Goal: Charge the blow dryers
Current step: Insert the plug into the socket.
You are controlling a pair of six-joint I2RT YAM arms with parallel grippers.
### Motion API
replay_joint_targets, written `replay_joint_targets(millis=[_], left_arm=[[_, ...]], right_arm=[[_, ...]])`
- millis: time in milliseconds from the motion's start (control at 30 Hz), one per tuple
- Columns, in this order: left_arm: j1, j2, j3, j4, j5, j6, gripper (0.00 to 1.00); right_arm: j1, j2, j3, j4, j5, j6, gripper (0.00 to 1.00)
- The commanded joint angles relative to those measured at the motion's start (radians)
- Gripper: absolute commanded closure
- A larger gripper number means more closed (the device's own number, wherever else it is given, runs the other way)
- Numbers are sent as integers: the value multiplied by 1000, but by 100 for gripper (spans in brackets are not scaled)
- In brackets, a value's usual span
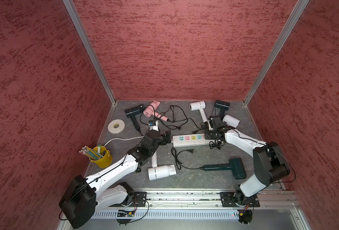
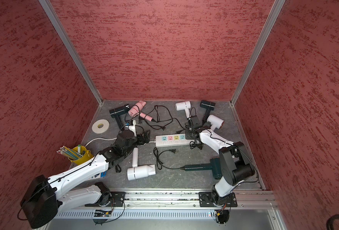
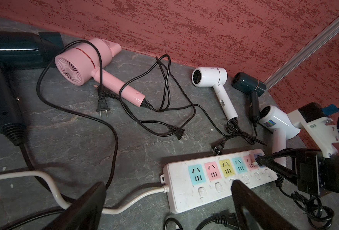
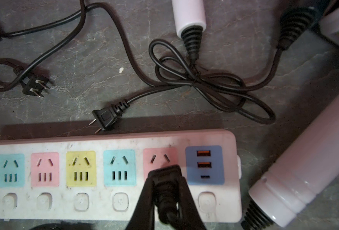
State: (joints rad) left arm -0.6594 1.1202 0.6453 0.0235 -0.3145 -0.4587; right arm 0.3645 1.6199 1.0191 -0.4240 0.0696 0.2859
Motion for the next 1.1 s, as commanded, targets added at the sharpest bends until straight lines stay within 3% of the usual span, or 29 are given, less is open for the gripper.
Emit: replay_joint_targets(millis=[0,1067], left_arm=[[10,8,27,-5,15,-2,0],[38,35,44,-28,56,-28,0]], right_arm=[[13,-7,31,-48,50,12,100],[42,112,77,-104,92,15,100]])
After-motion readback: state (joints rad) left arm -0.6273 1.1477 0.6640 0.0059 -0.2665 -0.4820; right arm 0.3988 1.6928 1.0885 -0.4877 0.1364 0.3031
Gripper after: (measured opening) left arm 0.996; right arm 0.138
